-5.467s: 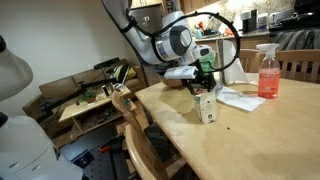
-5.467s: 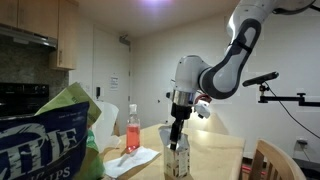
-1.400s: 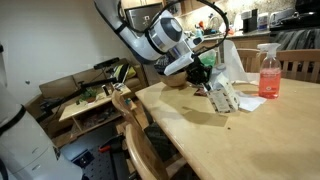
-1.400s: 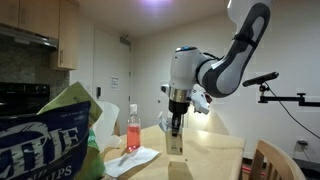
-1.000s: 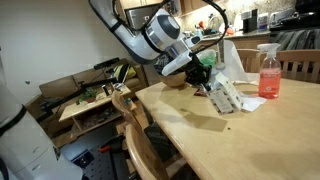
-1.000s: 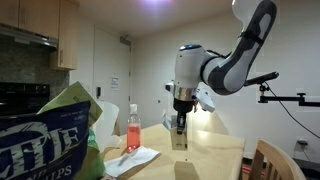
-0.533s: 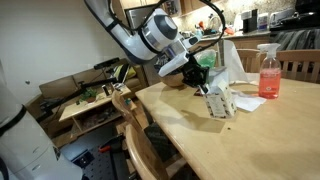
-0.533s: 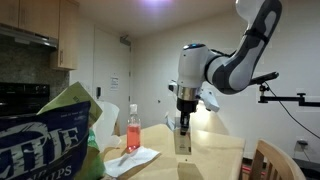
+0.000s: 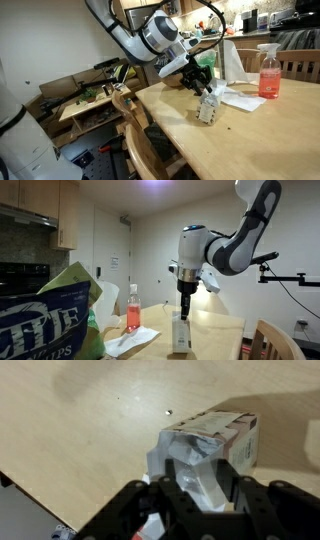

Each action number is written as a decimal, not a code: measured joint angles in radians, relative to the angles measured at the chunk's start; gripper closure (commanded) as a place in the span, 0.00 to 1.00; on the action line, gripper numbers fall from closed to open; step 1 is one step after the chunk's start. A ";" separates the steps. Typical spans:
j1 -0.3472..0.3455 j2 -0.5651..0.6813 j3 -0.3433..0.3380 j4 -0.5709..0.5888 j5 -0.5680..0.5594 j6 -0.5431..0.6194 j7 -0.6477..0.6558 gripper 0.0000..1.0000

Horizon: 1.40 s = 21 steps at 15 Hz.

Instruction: Open the white box and remove one tea bag from the box and place it on the table

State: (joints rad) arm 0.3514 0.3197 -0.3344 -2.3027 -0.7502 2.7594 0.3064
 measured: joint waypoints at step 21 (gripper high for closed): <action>0.034 -0.065 0.028 0.000 -0.289 -0.001 0.271 0.00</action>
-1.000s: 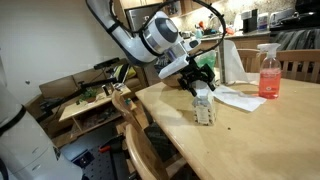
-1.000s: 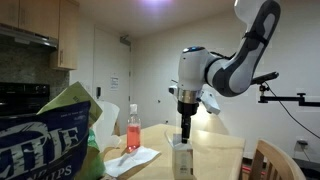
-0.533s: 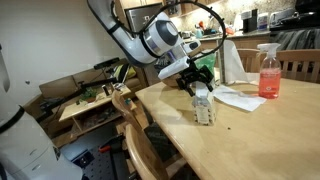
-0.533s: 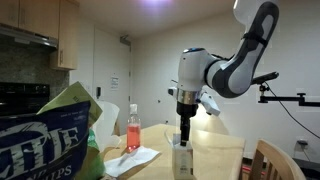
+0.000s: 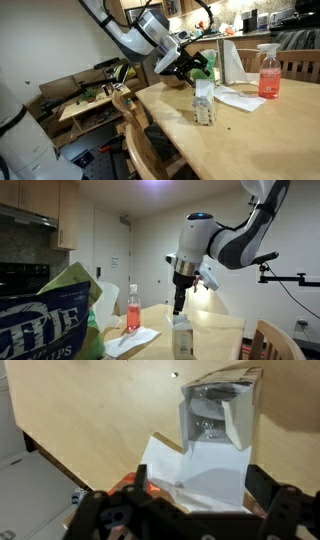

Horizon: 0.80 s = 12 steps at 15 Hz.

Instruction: Open the white box and remove one tea bag from the box and place it on the table

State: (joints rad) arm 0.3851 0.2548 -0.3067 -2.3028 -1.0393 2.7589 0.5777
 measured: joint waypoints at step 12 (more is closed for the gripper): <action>-0.018 0.086 0.052 -0.016 0.189 0.034 -0.095 0.00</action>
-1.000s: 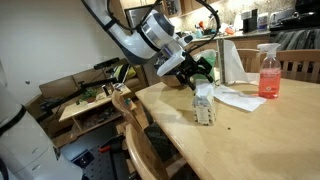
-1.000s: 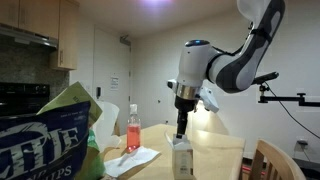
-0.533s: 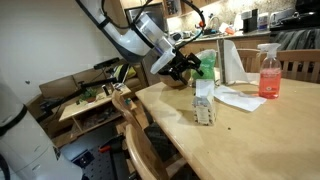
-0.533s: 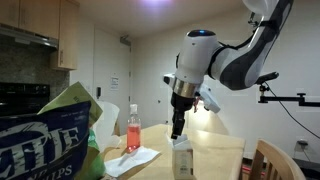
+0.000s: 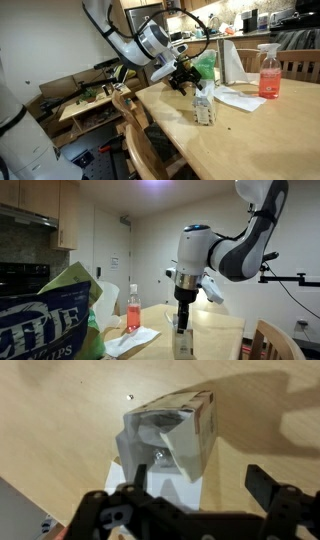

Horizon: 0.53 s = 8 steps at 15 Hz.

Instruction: Open the white box and remove one tea bag from the box and place it on the table

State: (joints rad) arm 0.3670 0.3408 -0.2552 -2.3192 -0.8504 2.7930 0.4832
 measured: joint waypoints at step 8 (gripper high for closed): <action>-0.103 0.067 0.058 0.033 0.157 0.011 -0.152 0.08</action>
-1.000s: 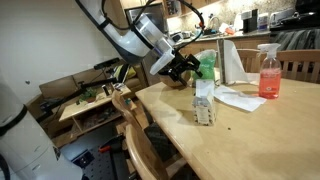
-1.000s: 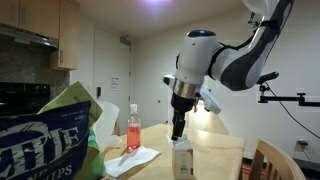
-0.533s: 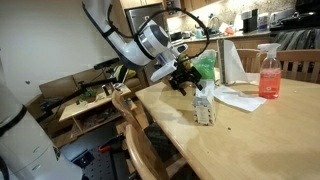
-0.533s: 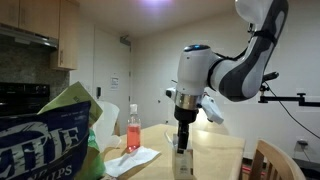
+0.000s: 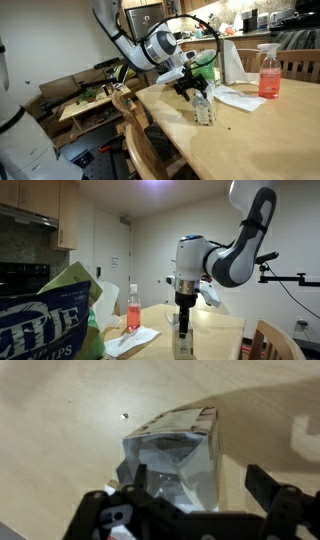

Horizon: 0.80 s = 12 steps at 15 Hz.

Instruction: Open the white box and remove one tea bag from the box and place it on the table

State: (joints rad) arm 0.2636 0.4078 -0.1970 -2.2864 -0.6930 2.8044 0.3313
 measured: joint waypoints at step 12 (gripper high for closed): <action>-0.066 0.017 0.077 0.031 0.152 0.000 -0.137 0.74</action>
State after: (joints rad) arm 0.1973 0.4246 -0.1196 -2.2559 -0.5415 2.8044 0.1938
